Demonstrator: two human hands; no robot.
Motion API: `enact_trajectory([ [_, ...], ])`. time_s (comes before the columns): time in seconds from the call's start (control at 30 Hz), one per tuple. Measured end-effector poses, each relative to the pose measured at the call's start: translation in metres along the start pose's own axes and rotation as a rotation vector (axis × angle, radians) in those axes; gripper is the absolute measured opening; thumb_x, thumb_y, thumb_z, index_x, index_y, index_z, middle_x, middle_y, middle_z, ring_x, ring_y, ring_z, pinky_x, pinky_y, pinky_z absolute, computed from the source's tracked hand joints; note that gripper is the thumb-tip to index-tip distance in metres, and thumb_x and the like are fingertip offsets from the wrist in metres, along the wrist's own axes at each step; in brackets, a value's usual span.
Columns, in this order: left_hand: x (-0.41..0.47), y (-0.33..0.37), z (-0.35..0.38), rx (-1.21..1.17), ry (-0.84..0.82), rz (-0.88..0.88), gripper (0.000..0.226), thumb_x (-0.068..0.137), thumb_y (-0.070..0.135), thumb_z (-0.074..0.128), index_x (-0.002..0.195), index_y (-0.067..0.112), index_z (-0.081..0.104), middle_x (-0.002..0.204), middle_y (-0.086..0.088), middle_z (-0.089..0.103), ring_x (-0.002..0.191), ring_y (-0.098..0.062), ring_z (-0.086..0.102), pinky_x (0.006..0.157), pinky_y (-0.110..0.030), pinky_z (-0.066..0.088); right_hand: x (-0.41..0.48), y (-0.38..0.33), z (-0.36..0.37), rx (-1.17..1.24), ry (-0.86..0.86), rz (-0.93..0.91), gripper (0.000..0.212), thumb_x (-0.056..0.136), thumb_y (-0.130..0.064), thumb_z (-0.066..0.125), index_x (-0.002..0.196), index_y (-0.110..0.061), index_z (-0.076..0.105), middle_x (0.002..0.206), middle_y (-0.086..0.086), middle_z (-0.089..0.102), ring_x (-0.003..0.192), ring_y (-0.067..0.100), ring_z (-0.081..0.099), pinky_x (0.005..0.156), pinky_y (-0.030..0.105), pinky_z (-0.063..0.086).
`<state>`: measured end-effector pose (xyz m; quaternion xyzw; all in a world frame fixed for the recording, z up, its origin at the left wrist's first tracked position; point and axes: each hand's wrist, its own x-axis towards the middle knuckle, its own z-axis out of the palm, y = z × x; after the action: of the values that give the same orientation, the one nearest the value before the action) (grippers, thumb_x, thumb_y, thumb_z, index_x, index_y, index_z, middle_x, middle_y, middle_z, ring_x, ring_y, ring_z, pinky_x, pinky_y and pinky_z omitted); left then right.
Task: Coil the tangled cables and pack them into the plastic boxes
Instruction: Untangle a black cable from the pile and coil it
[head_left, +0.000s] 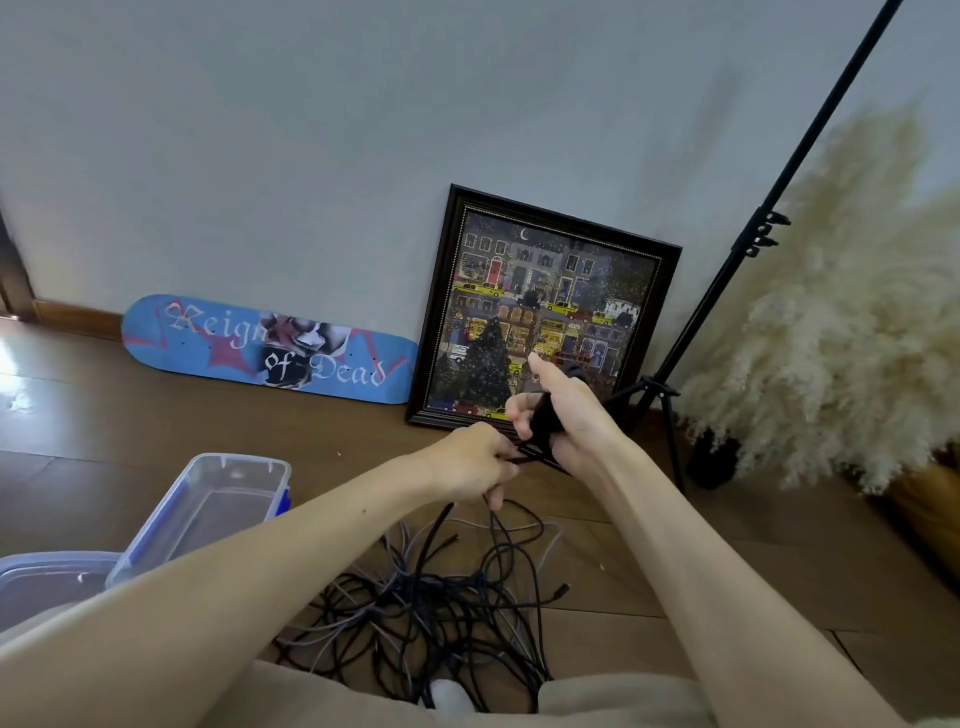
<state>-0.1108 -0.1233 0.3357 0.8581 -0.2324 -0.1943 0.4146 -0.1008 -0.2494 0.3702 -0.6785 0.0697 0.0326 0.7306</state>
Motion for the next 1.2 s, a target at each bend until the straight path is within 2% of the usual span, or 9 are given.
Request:
enact_trajectory([
  [0.13, -0.001, 0.003, -0.001, 0.032, 0.02, 0.023, 0.034, 0.1, 0.015, 0.042, 0.129, 0.0, 0.052, 0.062, -0.002, 0.058, 0.032, 0.004, 0.043, 0.037, -0.006, 0.029, -0.003, -0.002, 0.004, -0.064, -0.008, 0.019, 0.05, 0.102, -0.035, 0.043, 0.094, 0.012, 0.061, 0.061, 0.015, 0.068, 0.047, 0.016, 0.063, 0.048, 0.02, 0.049],
  [0.23, -0.001, 0.003, 0.001, -0.014, 0.009, 0.017, 0.032, 0.097, 0.015, 0.049, 0.125, 0.001, 0.053, 0.059, -0.001, 0.058, 0.031, -0.001, 0.04, 0.039, -0.013, 0.035, -0.009, -0.001, 0.01, -0.245, 0.056, -0.056, 0.052, 0.101, -0.034, 0.045, 0.062, -0.002, 0.054, 0.056, 0.01, 0.063, 0.056, 0.021, 0.064, 0.067, 0.036, 0.056],
  [0.4, -0.003, 0.004, -0.008, 0.191, 0.168, 0.06, 0.012, 0.09, 0.016, 0.061, 0.082, 0.008, 0.065, 0.063, -0.004, 0.06, 0.046, -0.008, 0.05, 0.049, -0.015, 0.038, 0.002, 0.018, 0.007, -0.88, 0.098, -0.234, 0.057, 0.099, -0.039, 0.046, 0.055, -0.004, 0.055, 0.048, 0.006, 0.06, 0.045, 0.019, 0.059, 0.066, 0.04, 0.055],
  [0.5, -0.006, 0.0, -0.015, 0.296, 0.269, 0.142, 0.013, 0.084, 0.019, 0.068, 0.073, 0.013, 0.068, 0.072, -0.003, 0.061, 0.066, -0.016, 0.055, 0.058, -0.021, 0.038, 0.0, 0.021, 0.003, -1.004, -0.038, -0.034, 0.054, 0.101, -0.036, 0.041, 0.058, -0.004, 0.05, 0.038, 0.004, 0.053, 0.032, 0.016, 0.049, 0.049, 0.029, 0.05],
  [0.6, -0.009, -0.003, -0.023, 0.243, 0.359, 0.32, 0.008, 0.079, 0.017, 0.074, 0.073, 0.016, 0.069, 0.075, 0.003, 0.066, 0.071, -0.01, 0.06, 0.065, -0.013, 0.041, -0.003, 0.017, 0.002, -0.837, -0.175, 0.129, 0.064, 0.101, -0.052, 0.031, 0.064, -0.002, 0.047, 0.036, 0.002, 0.039, 0.027, 0.013, 0.032, 0.039, 0.021, 0.034],
  [0.7, -0.008, -0.005, -0.034, 0.121, 0.45, 0.371, 0.01, 0.074, 0.02, 0.079, 0.076, 0.015, 0.07, 0.075, 0.001, 0.069, 0.071, -0.007, 0.061, 0.067, -0.011, 0.042, -0.002, 0.01, 0.003, -0.568, -0.334, 0.231, 0.094, 0.084, -0.079, 0.009, 0.097, 0.001, 0.057, 0.041, 0.001, 0.03, 0.031, 0.012, 0.024, 0.037, 0.018, 0.026],
  [0.87, -0.005, -0.006, -0.044, -0.139, 0.302, 0.375, 0.011, 0.078, 0.003, 0.073, 0.083, 0.011, 0.068, 0.079, -0.002, 0.066, 0.072, -0.003, 0.059, 0.07, -0.015, 0.046, -0.007, 0.002, -0.003, -0.382, -0.582, 0.447, 0.118, 0.073, -0.087, 0.002, 0.115, 0.008, 0.057, 0.04, -0.003, 0.027, 0.03, 0.004, 0.017, 0.034, 0.017, 0.02],
  [1.07, -0.004, -0.01, -0.046, -0.364, 0.266, 0.321, 0.016, 0.078, 0.004, 0.072, 0.08, 0.016, 0.064, 0.081, 0.001, 0.063, 0.076, -0.007, 0.058, 0.071, -0.015, 0.047, -0.009, -0.003, -0.005, -0.254, -0.781, 0.52, 0.109, 0.076, -0.085, 0.003, 0.102, 0.005, 0.059, 0.034, -0.006, 0.03, 0.024, 0.0, 0.021, 0.032, 0.014, 0.017],
  [1.2, -0.006, -0.018, -0.053, -0.532, 0.147, 0.25, 0.004, 0.081, 0.01, 0.069, 0.082, 0.014, 0.07, 0.084, -0.004, 0.068, 0.083, -0.011, 0.061, 0.081, -0.023, 0.048, -0.01, -0.003, -0.008, -0.178, -0.922, 0.507, 0.085, 0.082, -0.077, 0.026, 0.1, 0.0, 0.057, 0.034, -0.007, 0.036, 0.024, -0.002, 0.027, 0.029, 0.013, 0.021],
])
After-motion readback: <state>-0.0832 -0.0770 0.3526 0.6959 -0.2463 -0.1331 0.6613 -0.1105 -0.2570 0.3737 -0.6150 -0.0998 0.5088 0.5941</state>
